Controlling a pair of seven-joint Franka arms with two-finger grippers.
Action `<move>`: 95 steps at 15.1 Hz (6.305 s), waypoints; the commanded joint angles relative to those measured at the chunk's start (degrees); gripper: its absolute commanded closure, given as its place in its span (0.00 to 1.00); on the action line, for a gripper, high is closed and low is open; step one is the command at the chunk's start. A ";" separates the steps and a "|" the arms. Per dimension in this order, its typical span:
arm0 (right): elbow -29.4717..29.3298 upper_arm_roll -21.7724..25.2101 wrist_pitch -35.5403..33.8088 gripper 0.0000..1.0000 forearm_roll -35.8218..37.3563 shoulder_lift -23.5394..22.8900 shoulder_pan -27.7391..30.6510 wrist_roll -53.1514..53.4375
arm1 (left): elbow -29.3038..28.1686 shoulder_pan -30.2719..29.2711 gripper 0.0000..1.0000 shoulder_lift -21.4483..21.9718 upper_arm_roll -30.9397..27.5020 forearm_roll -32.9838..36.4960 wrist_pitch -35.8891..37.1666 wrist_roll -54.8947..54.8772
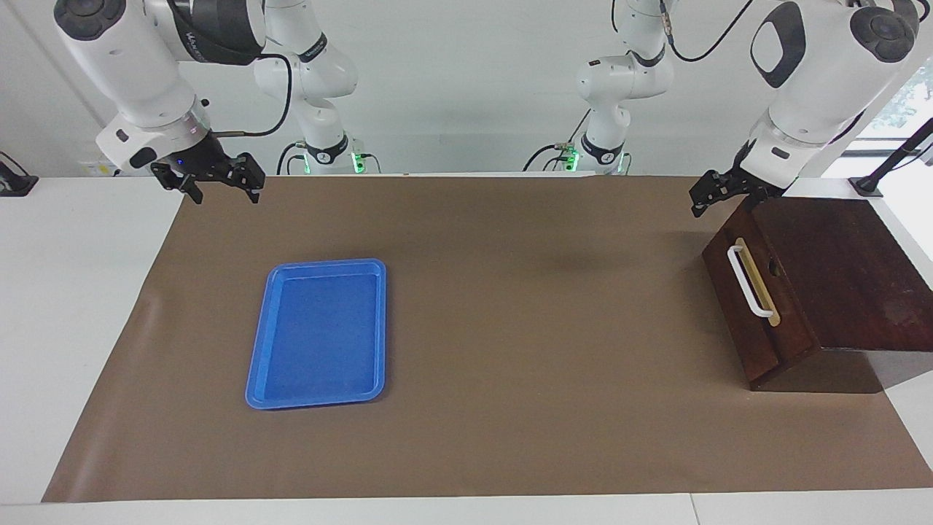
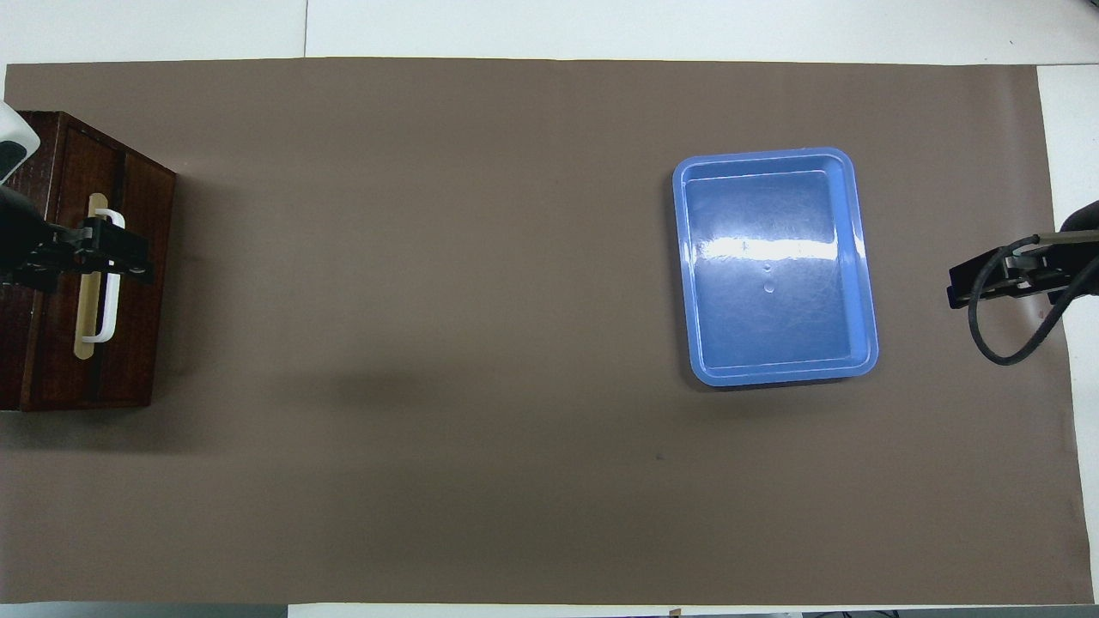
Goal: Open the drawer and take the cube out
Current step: 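Pull the white drawer handle outward with the left gripper, then release the handle and move the left gripper over the yellow cube, then lower the left gripper and grasp the yellow cube in the drawer, then lift the cube with the left gripper while the right gripper approaches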
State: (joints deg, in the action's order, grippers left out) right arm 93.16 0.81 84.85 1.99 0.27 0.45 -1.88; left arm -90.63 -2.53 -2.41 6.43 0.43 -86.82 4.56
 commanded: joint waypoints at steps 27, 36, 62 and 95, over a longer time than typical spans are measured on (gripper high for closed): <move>-0.34 0.33 0.67 0.00 -0.23 0.09 0.51 -2.60 | -28.19 -3.18 0.00 -3.04 0.24 25.41 -45.01 -2.81; -0.34 0.33 0.50 0.00 -0.05 0.17 0.42 -2.78 | -29.61 6.20 0.00 -3.83 0.68 24.71 -46.08 12.37; -0.26 0.59 0.67 0.00 0.74 0.17 0.60 -7.53 | -21.85 -5.12 0.00 1.00 -0.28 2.73 -29.80 54.84; 15.21 0.24 16.47 0.00 -30.26 -4.29 -8.17 32.24 | -17.74 24.67 1.00 1.45 0.42 -2.01 -28.84 115.04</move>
State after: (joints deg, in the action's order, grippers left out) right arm 106.86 1.05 97.85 -23.74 -2.31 -5.70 23.49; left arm -105.60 20.18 -3.41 7.86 -0.42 -113.99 116.83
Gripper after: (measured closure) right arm 0.000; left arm 0.449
